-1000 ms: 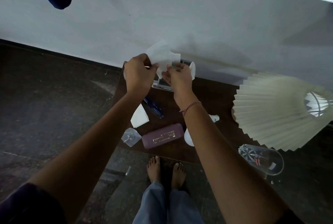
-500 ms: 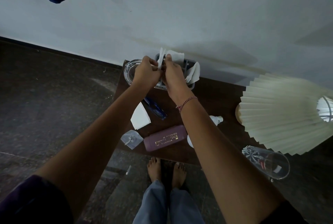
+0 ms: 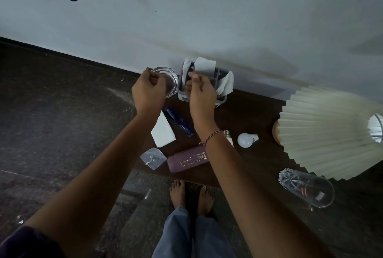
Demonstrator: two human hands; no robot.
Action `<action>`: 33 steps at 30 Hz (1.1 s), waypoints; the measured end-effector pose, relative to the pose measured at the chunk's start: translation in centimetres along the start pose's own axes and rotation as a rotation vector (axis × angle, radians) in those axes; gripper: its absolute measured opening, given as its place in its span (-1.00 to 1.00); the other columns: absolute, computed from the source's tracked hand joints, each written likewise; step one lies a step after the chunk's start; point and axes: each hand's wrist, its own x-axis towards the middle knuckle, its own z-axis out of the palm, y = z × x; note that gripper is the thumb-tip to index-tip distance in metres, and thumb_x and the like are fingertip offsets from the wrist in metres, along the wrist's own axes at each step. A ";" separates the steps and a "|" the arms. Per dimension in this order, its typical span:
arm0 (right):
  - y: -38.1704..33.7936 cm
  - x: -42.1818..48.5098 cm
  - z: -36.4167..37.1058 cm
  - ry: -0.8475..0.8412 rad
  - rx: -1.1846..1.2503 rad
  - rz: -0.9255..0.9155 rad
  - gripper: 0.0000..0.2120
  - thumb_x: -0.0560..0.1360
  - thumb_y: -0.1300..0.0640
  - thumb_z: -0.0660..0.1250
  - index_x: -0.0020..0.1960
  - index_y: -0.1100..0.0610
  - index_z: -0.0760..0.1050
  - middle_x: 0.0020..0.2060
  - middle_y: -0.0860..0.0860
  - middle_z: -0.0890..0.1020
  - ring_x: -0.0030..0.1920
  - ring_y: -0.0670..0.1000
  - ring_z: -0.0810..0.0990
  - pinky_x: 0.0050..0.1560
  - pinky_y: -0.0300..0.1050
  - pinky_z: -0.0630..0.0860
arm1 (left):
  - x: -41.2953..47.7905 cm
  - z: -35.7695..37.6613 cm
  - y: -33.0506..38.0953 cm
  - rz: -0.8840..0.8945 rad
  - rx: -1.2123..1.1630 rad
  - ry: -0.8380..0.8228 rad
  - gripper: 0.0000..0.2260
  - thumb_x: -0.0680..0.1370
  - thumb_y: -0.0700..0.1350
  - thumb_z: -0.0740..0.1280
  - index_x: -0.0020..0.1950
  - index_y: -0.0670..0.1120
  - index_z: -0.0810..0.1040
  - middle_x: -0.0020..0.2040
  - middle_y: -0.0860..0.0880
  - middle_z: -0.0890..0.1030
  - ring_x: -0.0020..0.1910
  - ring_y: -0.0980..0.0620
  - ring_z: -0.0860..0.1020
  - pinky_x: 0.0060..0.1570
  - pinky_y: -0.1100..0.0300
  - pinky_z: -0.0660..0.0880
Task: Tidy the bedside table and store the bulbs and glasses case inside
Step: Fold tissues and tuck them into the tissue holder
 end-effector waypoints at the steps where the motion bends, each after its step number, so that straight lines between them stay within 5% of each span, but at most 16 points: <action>1: 0.2 -0.5 0.3 -0.014 -0.004 -0.014 -0.75 0.61 0.16 0.11 0.09 0.25 0.51 -0.09 0.12 0.56 -0.04 0.03 0.55 0.11 0.05 0.56 | 0.1 -0.4 -0.5 -0.030 0.019 0.023 -0.85 0.50 -0.17 0.23 -0.02 -0.15 0.56 -0.08 -0.13 0.66 -0.07 -0.09 0.63 0.01 -0.04 0.58; 5: 1.8 -2.7 1.5 -0.113 -0.076 -0.037 -0.75 0.60 0.21 0.11 0.09 0.25 0.54 -0.11 0.14 0.59 -0.07 0.04 0.58 0.06 0.05 0.58 | 0.2 -1.7 -3.1 -0.111 0.130 0.044 -0.82 0.52 -0.20 0.22 0.04 -0.16 0.57 -0.03 -0.15 0.65 -0.05 -0.08 0.61 -0.02 0.06 0.57; 10: 4.7 -4.8 2.9 -0.374 -0.388 0.108 -0.70 0.60 0.20 0.09 0.21 0.22 0.52 0.14 0.19 0.59 0.16 0.13 0.55 0.12 -0.06 0.46 | 0.9 -2.4 -7.0 -0.383 0.168 -0.194 -0.80 0.53 -0.20 0.22 0.03 -0.28 0.56 -0.04 -0.24 0.60 -0.03 -0.17 0.55 0.05 0.08 0.46; 12: 5.8 -5.5 3.0 -0.463 -0.485 0.171 -0.67 0.60 0.19 0.07 0.28 0.21 0.47 0.23 0.18 0.55 0.24 0.13 0.50 0.17 -0.07 0.43 | 0.7 -2.4 -7.8 -0.515 0.078 -0.227 -0.82 0.52 -0.23 0.19 -0.13 -0.31 0.53 -0.17 -0.27 0.50 -0.16 -0.16 0.48 -0.06 0.07 0.41; 14: 6.6 -5.8 3.0 -0.489 -0.519 0.220 -0.65 0.60 0.19 0.06 0.33 0.21 0.42 0.30 0.18 0.49 0.30 0.13 0.45 0.25 -0.06 0.40 | 0.5 -2.3 -8.5 -0.572 0.072 -0.226 -0.79 0.51 -0.26 0.15 -0.03 -0.35 0.52 -0.13 -0.32 0.47 -0.18 -0.14 0.44 -0.16 0.08 0.40; 17: 7.4 -5.8 3.2 -0.494 -0.539 0.283 -0.64 0.61 0.17 0.05 0.37 0.19 0.36 0.35 0.19 0.43 0.34 0.14 0.41 0.28 -0.06 0.37 | 0.5 -2.0 -9.4 -0.596 0.028 -0.217 -0.64 0.47 -0.30 0.12 0.22 -0.35 0.45 0.09 -0.40 0.51 -0.11 -0.12 0.43 -0.29 0.13 0.41; 21: 7.8 -5.7 3.9 -0.498 -0.537 0.292 -0.63 0.62 0.17 0.04 0.40 0.21 0.32 0.37 0.21 0.41 0.36 0.15 0.39 0.33 -0.03 0.34 | 0.9 -1.7 -9.8 -0.616 -0.045 -0.166 -0.65 0.46 -0.36 0.12 0.23 -0.42 0.40 0.24 -0.45 0.45 -0.10 -0.20 0.53 -0.40 0.16 0.40; 24: 7.9 -5.6 4.5 -0.513 -0.523 0.284 -0.64 0.62 0.16 0.03 0.37 0.20 0.36 0.33 0.21 0.45 0.32 0.17 0.42 0.29 -0.03 0.37 | 0.8 -1.6 -10.2 -0.610 -0.092 -0.166 -0.75 0.44 -0.41 0.10 0.09 -0.46 0.38 0.13 -0.52 0.44 0.00 -0.36 0.48 -0.39 0.09 0.55; 28: 7.9 -5.2 5.1 -0.500 -0.471 0.287 -0.65 0.63 0.11 0.01 0.29 0.18 0.43 0.23 0.20 0.53 0.22 0.15 0.50 0.10 -0.13 0.39 | 0.7 -1.8 -10.1 -0.568 -0.108 -0.144 -0.80 0.45 -0.36 0.15 -0.08 -0.10 0.44 0.22 -0.36 0.50 -0.21 -0.07 0.43 -0.44 0.18 0.35; 33: 7.5 -5.1 5.7 -0.515 -0.432 0.290 -0.66 0.62 0.08 0.03 0.31 0.14 0.41 0.23 0.18 0.54 0.22 0.14 0.50 0.09 -0.13 0.37 | 0.6 -2.7 -9.3 -0.554 -0.118 -0.129 -0.81 0.46 -0.30 0.22 0.04 -0.11 0.43 0.19 -0.35 0.53 -0.37 -0.01 0.41 -0.40 0.16 0.36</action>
